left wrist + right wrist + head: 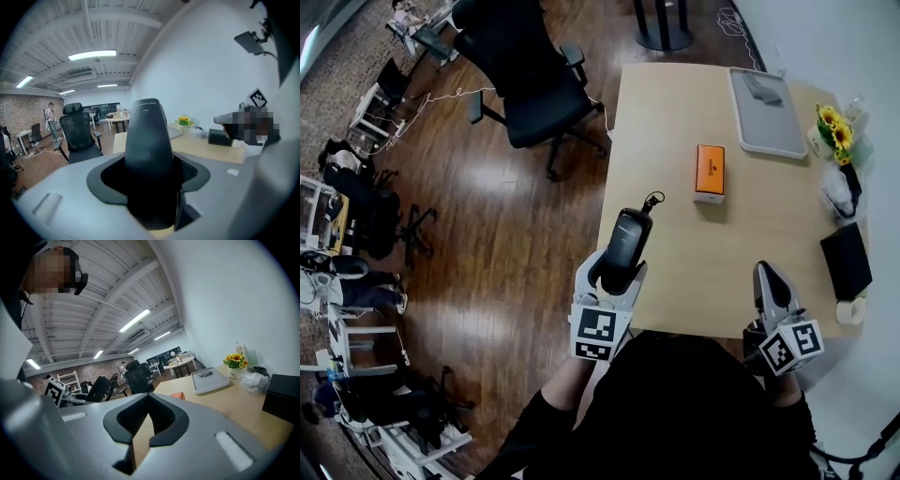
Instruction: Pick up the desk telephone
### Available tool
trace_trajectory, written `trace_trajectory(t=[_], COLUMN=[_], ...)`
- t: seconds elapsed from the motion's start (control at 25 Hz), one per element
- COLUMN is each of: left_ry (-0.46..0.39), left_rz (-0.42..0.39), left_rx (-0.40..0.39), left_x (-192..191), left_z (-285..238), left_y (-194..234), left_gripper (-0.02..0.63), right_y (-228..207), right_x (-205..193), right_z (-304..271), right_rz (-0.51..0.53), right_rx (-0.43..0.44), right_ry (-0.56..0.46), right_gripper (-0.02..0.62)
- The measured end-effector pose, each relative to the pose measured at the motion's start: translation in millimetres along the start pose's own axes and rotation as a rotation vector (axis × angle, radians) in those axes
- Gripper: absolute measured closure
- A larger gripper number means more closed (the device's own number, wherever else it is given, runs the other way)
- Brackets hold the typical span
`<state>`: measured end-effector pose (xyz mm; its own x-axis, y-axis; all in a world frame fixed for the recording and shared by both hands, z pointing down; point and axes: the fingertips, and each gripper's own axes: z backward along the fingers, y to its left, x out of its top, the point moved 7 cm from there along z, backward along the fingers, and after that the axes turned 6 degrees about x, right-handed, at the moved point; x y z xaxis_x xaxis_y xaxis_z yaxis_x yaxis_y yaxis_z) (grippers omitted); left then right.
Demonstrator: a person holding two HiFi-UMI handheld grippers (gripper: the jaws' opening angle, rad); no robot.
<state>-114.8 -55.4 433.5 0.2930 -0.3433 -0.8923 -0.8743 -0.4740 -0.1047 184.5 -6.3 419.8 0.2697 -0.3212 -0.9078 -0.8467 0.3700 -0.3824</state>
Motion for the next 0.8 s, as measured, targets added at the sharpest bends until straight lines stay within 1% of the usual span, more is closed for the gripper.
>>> trace_trajectory(t=[0.2,0.32,0.44,0.6,0.8], left_ry=[-0.097,-0.14,-0.188,-0.206,-0.231], left_rz=[0.009,0.029,0.021,0.02,0.029], left_rx=[0.069,0.106,0.131,0.136,0.113], left_x=[28.8,33.2,46.6,51.0,57.0], left_z=[15.8,21.5,22.8,23.2,24.6], left_y=[10.7,16.5,17.2,17.8,14.9], left_gripper=[0.344,0.344,0.345,0.345,0.345], right_y=[-2.2,-5.8,-10.7,-10.5,-9.0], right_x=[7.7,9.8,9.6,9.9,12.8], right_z=[0.1,1.9,4.4,6.7,12.3], right_rz=[0.005,0.004,0.006,0.012,0.02], right_rx=[0.007,-0.002,-0.009,-0.017,-0.039], right_ry=[-0.016,-0.024,-0.031,-0.039,-0.05], right_gripper=[0.595,0.594,0.594,0.594,0.595])
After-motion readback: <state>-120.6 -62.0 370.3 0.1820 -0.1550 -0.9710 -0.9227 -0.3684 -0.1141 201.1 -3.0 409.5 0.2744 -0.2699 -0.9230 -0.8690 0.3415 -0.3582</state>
